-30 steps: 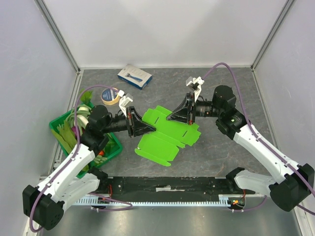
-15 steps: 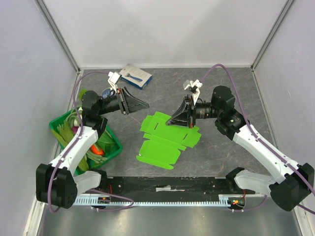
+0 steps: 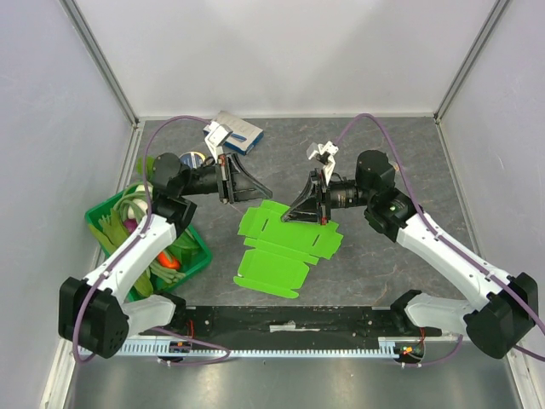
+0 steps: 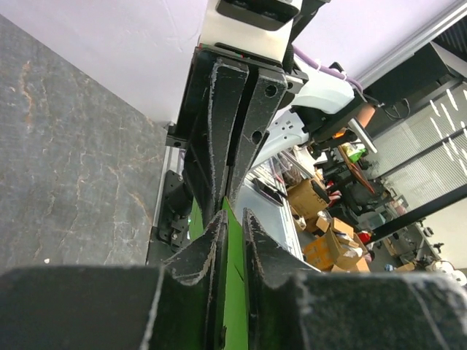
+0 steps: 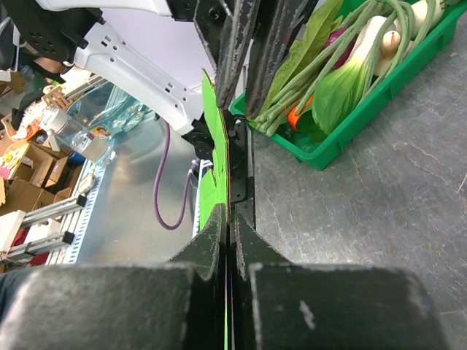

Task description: Fold the paper box

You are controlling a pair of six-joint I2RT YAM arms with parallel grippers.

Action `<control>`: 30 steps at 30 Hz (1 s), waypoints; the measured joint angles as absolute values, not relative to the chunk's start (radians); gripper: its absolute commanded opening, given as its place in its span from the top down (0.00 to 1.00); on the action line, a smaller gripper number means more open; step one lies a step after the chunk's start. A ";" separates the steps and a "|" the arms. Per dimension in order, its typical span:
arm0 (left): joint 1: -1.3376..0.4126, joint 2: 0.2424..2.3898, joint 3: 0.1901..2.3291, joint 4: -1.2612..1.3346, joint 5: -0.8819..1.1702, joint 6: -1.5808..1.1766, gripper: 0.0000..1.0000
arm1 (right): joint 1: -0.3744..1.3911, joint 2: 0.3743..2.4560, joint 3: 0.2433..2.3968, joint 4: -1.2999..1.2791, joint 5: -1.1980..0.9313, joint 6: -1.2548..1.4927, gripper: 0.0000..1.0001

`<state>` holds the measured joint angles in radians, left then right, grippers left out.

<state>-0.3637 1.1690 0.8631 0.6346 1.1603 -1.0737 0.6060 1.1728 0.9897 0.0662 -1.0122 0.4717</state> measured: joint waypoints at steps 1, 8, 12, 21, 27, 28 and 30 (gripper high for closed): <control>-0.372 1.169 0.870 0.619 1.162 -1.065 0.83 | 0.606 1.173 0.990 0.066 -1.011 0.472 1.00; -0.427 1.166 0.916 0.509 1.160 -0.995 0.98 | 0.612 1.173 0.990 0.063 -0.974 0.479 1.00; -0.457 1.151 0.940 0.421 1.119 -0.940 0.84 | 0.621 1.173 0.990 0.063 -0.941 0.497 1.00; -0.516 1.113 1.024 0.118 0.963 -0.738 0.72 | 0.672 1.185 0.990 0.073 -0.872 0.531 1.00; -0.376 1.012 1.036 -0.014 0.956 -0.659 0.72 | 0.670 1.184 0.990 0.068 -0.882 0.509 1.00; -0.333 0.995 1.036 -0.021 0.971 -0.655 0.74 | 0.668 1.182 0.990 0.068 -0.890 0.504 1.00; -0.266 0.976 1.034 -0.018 0.997 -0.657 0.77 | 0.666 1.178 0.990 0.067 -0.903 0.498 1.00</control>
